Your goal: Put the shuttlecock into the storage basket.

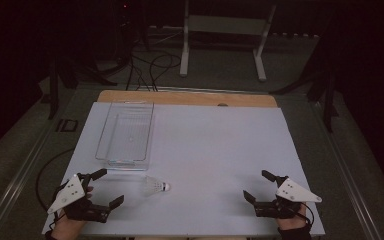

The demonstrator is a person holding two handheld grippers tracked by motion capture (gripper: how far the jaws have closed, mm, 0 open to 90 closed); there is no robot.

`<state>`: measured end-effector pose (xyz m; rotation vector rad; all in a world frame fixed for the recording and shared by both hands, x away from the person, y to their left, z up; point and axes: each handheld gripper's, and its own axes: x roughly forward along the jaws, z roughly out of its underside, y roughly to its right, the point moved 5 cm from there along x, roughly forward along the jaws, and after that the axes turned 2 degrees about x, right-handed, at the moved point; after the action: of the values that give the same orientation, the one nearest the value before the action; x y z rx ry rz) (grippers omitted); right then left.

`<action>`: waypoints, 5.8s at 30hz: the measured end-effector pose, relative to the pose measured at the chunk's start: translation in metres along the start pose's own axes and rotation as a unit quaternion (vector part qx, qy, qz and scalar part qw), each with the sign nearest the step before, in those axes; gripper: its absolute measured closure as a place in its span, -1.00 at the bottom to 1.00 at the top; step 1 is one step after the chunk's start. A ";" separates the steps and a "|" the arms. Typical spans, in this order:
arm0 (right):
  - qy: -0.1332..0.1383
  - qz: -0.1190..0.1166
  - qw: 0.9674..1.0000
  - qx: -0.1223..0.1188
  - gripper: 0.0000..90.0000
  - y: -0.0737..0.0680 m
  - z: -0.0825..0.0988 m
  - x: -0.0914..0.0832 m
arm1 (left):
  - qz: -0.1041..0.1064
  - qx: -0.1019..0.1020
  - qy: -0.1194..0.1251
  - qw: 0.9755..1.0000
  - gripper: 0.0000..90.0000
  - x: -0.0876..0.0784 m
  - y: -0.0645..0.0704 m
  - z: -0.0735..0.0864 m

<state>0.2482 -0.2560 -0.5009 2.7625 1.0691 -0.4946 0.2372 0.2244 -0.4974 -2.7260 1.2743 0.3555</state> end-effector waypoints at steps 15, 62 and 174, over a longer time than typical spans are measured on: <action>0.000 -0.001 1.000 -0.003 -0.80 -0.002 -0.002 0.000 | -0.001 0.014 -0.027 1.000 -1.00 -0.003 0.003 -0.016; 0.001 -0.008 1.000 -0.007 -0.80 -0.005 -0.004 0.000 | 0.082 0.044 -0.252 0.963 -1.00 0.008 0.010 -0.022; -0.009 -0.015 1.000 -0.008 -0.80 -0.009 -0.003 0.003 | 0.122 0.095 -0.509 0.847 0.20 0.118 0.037 -0.011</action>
<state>0.2453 -0.2469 -0.4997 2.7266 1.1071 -0.5129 0.2833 0.1111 -0.5174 -1.6851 1.1704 1.3675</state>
